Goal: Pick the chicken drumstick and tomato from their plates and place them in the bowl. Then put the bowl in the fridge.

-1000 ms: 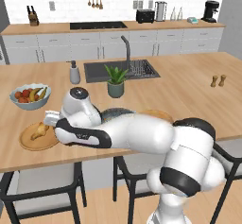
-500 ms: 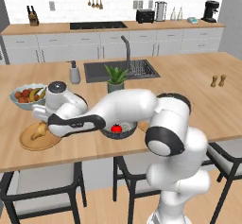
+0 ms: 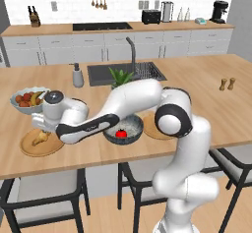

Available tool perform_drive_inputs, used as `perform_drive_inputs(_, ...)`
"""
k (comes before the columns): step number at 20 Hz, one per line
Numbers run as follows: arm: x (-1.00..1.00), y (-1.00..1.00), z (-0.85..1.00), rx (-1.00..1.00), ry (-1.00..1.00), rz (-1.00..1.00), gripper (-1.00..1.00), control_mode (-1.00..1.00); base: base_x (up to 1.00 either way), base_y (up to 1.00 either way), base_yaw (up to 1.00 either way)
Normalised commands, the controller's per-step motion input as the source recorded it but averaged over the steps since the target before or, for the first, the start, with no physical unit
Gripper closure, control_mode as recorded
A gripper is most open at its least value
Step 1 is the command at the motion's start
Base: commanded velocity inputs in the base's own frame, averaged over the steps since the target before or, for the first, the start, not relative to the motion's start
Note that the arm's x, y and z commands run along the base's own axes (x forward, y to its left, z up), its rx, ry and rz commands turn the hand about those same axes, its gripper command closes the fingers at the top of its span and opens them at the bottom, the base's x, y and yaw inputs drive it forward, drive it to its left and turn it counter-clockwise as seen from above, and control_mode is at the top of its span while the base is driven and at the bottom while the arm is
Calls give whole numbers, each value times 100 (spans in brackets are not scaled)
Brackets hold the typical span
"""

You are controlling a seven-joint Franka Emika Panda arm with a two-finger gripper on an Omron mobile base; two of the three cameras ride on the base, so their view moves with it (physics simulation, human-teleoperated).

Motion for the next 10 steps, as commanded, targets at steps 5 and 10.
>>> perform_drive_inputs(5, 32, 0, -1, 0, 5, 0, -100, -100, 0, 0, 0)
perform_drive_inputs(10, 39, 1, 1, 0, 16, 0, -100, -100, 0, 0, 0)
